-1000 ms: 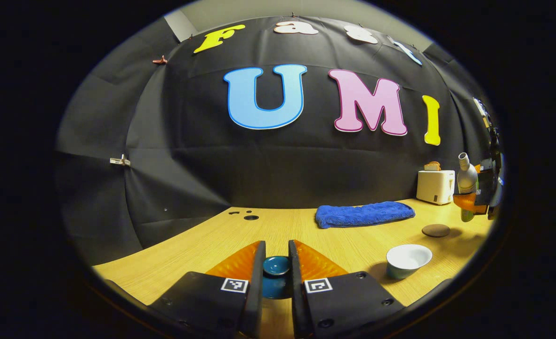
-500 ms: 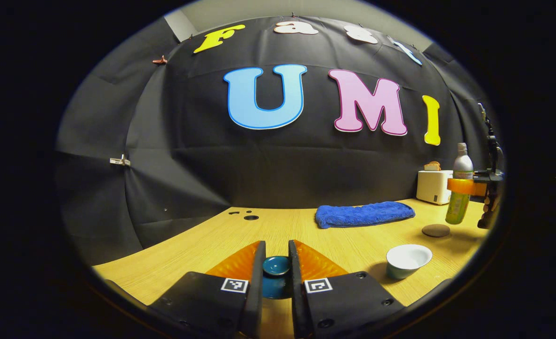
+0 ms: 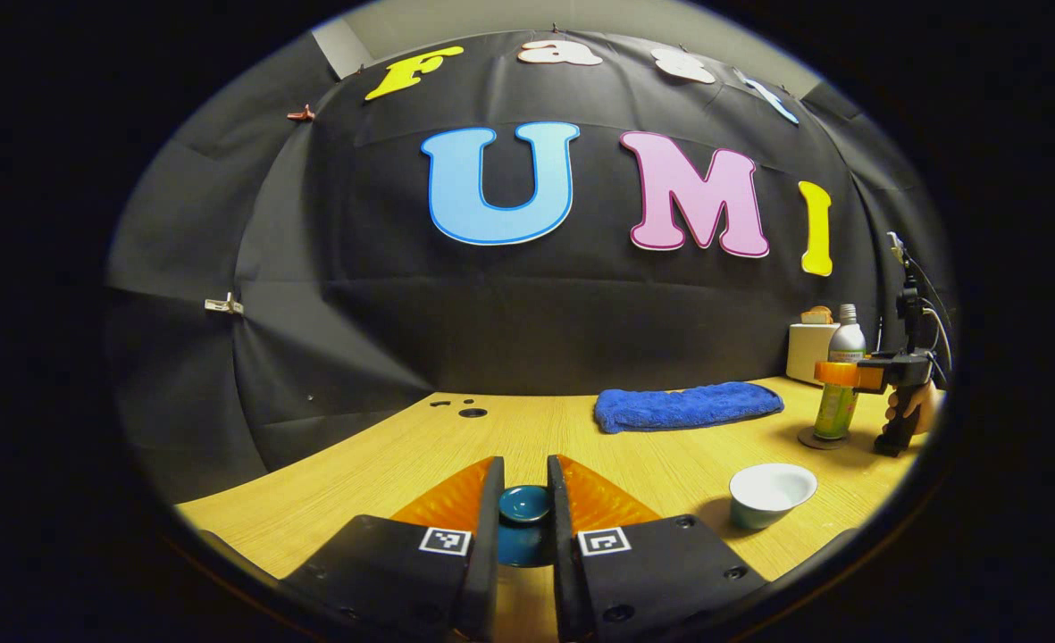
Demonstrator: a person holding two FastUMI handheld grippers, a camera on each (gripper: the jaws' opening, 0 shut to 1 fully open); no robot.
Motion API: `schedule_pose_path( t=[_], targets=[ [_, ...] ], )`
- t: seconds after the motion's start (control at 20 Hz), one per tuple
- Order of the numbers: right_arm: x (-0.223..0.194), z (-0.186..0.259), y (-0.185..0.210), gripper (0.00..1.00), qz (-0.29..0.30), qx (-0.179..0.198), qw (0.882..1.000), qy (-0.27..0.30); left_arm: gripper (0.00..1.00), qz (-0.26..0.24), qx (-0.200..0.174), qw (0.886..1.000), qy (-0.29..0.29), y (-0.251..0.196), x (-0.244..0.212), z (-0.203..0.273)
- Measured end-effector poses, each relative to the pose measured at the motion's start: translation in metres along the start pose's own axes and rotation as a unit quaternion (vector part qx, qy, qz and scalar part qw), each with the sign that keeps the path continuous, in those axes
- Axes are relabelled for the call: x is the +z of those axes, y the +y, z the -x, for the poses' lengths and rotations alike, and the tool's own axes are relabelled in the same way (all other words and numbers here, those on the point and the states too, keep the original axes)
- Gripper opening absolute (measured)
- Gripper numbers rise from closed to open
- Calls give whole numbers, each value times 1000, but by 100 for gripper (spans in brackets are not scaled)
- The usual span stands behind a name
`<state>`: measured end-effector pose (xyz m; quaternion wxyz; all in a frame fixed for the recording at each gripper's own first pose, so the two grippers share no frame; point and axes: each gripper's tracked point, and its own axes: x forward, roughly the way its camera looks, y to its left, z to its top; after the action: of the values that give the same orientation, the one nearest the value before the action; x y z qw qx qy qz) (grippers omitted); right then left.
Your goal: Open the teacup lid with one hand, grasp the water bottle and pour water into the teacup with the other hand; after pouring, place the water bottle on the coaster and then close the teacup lid.
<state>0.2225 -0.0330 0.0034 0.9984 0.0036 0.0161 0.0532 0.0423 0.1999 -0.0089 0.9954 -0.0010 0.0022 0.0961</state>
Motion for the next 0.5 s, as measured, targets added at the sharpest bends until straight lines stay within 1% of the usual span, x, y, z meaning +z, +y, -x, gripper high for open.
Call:
schedule_pose_path(
  t=[0.1,0.35,0.45,0.5],
  targets=[
    [0,0,-3,76,4,-5,1000,-5,29,0,0,1000,0,1,0,0],
    [-3,-1,-2,78,4,-4,1000,-2,29,0,1,1000,0,0,0,0],
    [-3,1,-3,80,-5,-5,1000,2,29,0,1,1000,0,1,0,0],
    [-4,2,-1,80,-18,2,1000,10,29,0,1,1000,0,0,0,0]
  ],
)
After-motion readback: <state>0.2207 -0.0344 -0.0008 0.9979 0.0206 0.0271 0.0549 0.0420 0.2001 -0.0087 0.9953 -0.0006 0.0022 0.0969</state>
